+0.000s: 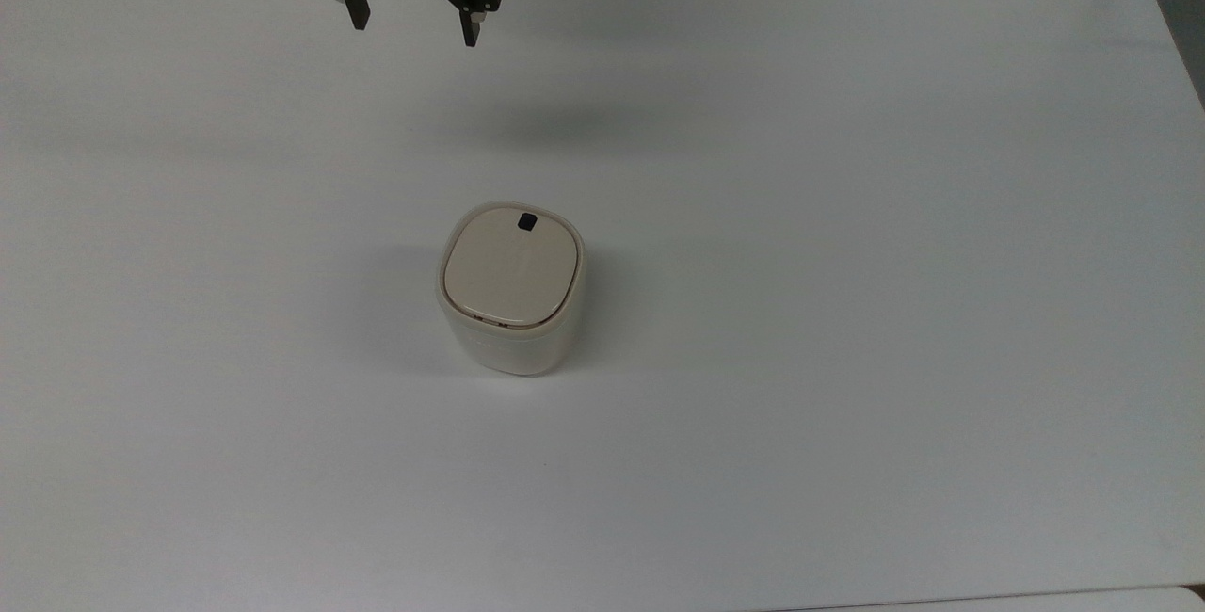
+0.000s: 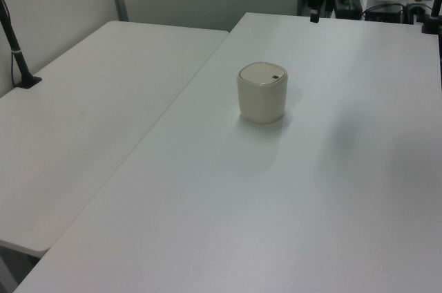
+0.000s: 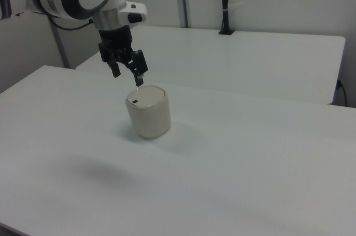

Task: Open the trash bin
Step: 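Move the gripper down toward the lid tab of the cream bin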

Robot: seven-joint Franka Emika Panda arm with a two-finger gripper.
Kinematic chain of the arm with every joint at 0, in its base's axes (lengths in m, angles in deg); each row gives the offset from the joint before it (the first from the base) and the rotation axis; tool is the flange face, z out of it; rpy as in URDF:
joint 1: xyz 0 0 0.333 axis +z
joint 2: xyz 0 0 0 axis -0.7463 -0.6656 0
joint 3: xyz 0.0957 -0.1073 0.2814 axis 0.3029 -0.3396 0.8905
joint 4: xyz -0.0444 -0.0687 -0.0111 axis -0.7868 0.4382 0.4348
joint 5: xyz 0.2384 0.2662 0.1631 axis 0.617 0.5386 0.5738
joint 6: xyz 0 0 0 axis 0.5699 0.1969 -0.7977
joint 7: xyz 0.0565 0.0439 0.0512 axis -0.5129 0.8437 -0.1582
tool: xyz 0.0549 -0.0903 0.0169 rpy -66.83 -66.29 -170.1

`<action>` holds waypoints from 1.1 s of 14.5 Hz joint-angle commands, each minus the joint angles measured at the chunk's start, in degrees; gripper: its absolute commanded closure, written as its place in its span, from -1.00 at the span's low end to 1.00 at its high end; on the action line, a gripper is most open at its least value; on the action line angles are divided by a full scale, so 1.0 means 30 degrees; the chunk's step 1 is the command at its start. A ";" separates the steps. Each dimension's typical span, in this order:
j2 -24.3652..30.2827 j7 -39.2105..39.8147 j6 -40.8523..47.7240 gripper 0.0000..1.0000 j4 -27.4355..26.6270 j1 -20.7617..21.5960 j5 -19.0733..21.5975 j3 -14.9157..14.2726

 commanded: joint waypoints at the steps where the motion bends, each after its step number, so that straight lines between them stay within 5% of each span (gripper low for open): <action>1: 0.0594 0.0227 0.0376 -1.00 -0.0479 0.0123 -0.0174 -0.0275; 3: 0.0564 0.0285 0.0345 -0.98 -0.0508 0.0123 -0.0174 -0.0277; 5: 0.0564 0.1218 0.0433 -0.65 -0.0508 0.0123 -0.0145 -0.0306; 8: 0.0593 0.1750 0.0463 0.01 -0.0508 0.0123 -0.0028 -0.0510; 11: 0.0156 0.1750 -0.0789 0.88 -0.0508 0.0152 0.0235 -0.0511; 16: -0.1921 0.1692 -0.4217 1.00 -0.0450 0.0794 0.1055 -0.0452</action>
